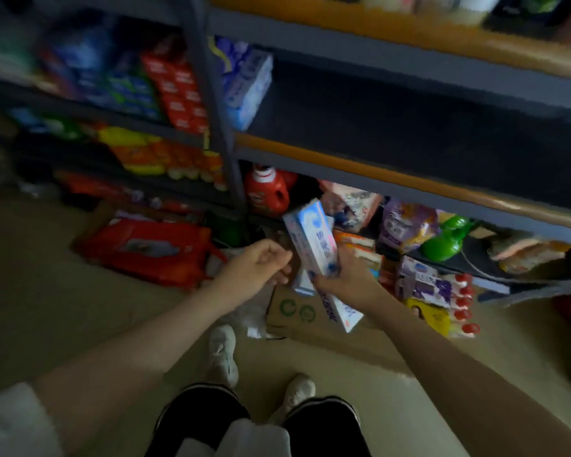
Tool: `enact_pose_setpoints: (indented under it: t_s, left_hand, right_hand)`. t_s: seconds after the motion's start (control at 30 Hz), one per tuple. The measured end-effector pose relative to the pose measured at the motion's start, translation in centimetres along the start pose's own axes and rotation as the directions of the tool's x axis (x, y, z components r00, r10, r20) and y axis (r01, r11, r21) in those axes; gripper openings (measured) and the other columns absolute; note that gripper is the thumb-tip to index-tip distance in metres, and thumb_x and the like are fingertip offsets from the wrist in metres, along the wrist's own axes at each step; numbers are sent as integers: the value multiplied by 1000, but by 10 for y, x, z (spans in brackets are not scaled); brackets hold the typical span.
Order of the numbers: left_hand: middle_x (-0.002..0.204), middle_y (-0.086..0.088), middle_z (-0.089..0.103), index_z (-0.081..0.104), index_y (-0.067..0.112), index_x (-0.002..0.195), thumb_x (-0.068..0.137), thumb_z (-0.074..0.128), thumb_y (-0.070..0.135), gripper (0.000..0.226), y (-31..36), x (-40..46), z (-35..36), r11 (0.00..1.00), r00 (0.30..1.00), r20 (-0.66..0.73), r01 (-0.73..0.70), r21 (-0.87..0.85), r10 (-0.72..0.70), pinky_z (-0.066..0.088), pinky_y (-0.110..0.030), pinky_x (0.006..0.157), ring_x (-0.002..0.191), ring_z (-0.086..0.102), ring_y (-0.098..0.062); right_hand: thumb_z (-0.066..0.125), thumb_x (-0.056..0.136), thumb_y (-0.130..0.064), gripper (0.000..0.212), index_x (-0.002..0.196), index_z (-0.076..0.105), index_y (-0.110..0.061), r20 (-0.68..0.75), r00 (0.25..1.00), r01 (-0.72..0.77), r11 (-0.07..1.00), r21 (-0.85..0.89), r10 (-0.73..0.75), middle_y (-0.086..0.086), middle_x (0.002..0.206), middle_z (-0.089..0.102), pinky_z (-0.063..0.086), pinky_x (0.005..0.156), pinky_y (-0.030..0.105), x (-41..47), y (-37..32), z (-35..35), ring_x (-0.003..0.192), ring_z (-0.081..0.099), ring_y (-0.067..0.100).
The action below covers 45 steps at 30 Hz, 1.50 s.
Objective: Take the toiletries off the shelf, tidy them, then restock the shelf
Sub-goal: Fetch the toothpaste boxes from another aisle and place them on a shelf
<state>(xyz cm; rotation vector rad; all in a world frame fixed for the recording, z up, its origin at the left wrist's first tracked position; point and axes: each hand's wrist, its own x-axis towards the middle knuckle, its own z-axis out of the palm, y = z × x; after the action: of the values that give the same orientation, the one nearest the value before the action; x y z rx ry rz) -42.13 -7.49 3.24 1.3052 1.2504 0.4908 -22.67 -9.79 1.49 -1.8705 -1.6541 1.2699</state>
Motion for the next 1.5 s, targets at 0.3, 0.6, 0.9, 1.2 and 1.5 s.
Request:
enact_pose_setpoints:
  t_s: [0.3, 0.6, 0.9, 1.2, 1.5]
  left_hand:
    - [86, -17, 67, 63, 6, 83, 92, 54, 9, 13, -122, -130, -148, 880, 852, -483, 374, 292, -201, 42, -27, 67, 78, 63, -24]
    - [101, -16, 66, 62, -2, 106, 92, 53, 10, 20, -225, -263, -314, 827, 599, -686, 562, -6, -413, 42, -28, 78, 92, 62, -27]
    - [105, -12, 66, 62, 3, 112, 93, 54, 14, 24, -241, -281, -509, 894, 508, -822, 448, -1, -256, 44, -24, 81, 94, 61, -22]
    - [105, -11, 64, 62, 3, 110, 91, 55, 13, 22, -251, -214, -729, 893, 559, -829, 388, 228, -31, 38, -15, 76, 92, 57, -14]
    - [105, -4, 65, 55, 15, 121, 95, 48, 25, 28, -327, -233, -924, 758, 414, -846, 652, 17, -337, 47, -27, 74, 89, 60, -17]
  right_hand:
    - [70, 75, -4, 60, 127, 40, -10, 369, 902, 253, 967, -33, -224, 3, 113, 59, 43, 72, 10, 51, -110, 129, 97, 58, 12]
    - [74, 78, -16, 56, 119, 39, -30, 603, 680, 477, 876, 70, -419, -21, 109, 55, 49, 81, 12, 92, -307, 327, 94, 53, -15]
    - [76, 75, -23, 59, 124, 44, -13, 585, 757, 426, 898, -107, -289, 2, 112, 59, 52, 80, 38, 200, -417, 467, 105, 59, 23]
    - [78, 73, -16, 63, 126, 44, -10, 623, 747, 408, 900, -157, -230, 8, 115, 60, 52, 80, 39, 374, -543, 563, 97, 60, 21]
    - [75, 74, -17, 52, 115, 44, -23, 746, 564, 608, 790, -84, -355, -7, 103, 58, 42, 64, 18, 469, -759, 713, 88, 57, 8]
